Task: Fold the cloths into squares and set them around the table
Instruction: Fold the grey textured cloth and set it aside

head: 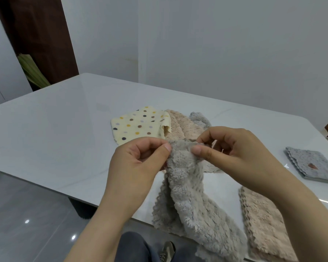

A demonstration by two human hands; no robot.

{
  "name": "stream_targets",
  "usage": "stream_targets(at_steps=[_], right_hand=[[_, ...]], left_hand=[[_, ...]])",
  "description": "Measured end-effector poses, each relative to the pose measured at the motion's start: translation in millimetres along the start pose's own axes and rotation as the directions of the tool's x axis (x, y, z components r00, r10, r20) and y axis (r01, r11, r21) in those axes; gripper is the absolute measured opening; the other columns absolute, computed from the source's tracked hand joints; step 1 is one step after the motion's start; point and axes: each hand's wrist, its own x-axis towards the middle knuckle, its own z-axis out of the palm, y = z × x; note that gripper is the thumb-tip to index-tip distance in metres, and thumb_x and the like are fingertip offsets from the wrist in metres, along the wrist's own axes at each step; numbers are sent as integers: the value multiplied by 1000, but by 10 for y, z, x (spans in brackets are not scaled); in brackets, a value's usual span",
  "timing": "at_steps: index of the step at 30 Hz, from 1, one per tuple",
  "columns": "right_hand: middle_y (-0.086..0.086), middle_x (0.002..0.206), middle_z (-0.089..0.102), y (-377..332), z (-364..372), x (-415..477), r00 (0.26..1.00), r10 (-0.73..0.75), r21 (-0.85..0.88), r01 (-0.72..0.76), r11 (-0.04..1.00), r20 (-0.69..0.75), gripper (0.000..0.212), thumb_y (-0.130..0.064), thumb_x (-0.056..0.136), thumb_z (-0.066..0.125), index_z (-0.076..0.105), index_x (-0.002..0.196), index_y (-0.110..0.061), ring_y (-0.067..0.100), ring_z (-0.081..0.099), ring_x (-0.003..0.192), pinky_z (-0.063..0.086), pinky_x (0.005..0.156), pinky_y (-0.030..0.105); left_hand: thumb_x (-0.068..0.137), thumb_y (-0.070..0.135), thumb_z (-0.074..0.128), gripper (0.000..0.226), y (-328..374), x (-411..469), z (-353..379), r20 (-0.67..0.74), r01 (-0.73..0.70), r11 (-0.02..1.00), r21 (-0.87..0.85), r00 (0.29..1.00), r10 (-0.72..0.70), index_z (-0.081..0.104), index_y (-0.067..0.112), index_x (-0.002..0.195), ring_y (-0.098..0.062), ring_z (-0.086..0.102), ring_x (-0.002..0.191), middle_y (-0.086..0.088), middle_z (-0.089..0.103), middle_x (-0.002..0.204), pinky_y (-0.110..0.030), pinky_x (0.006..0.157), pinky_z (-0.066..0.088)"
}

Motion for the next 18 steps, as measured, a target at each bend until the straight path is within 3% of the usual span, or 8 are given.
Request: stream_targets(at_steps=[5,9,14,18], right_hand=[[-15,70,60,136,-97,-39,1000,15,-150,-14,989,3,16,-37,84,66,67,75,-25,4,52,57,39,53,12],[-15,76,62,133,-174,-42,999,-19,-178,12,984,-38,11,-35,84,65,68,77,-28,3,55,62,41,56,12],[-10,80,66,33,-219,3,976,-134,-199,99,975,-169,9,-30,86,65,70,81,-25,10,61,77,44,60,15],[-13,93,63,-63,-249,57,962,-128,-203,80,976,-239,13,-35,84,68,70,75,-26,8,60,83,47,64,15]], left_hand=[[85,11,61,13,33,104,-113,-24,8,1000,-29,1000,-9,71,7,78,-20,65,68,-6,71,73,-29,72,59],[85,12,65,11,51,202,-172,-22,-11,1000,-6,1000,11,70,6,77,-21,59,67,-11,66,72,-41,73,56],[90,8,56,18,93,291,-184,-44,-42,999,-27,998,41,66,8,75,-12,57,61,0,62,65,-22,63,54],[85,21,60,13,155,371,-201,-59,-112,993,29,992,113,66,13,77,-19,52,65,-6,58,69,-31,64,52]])
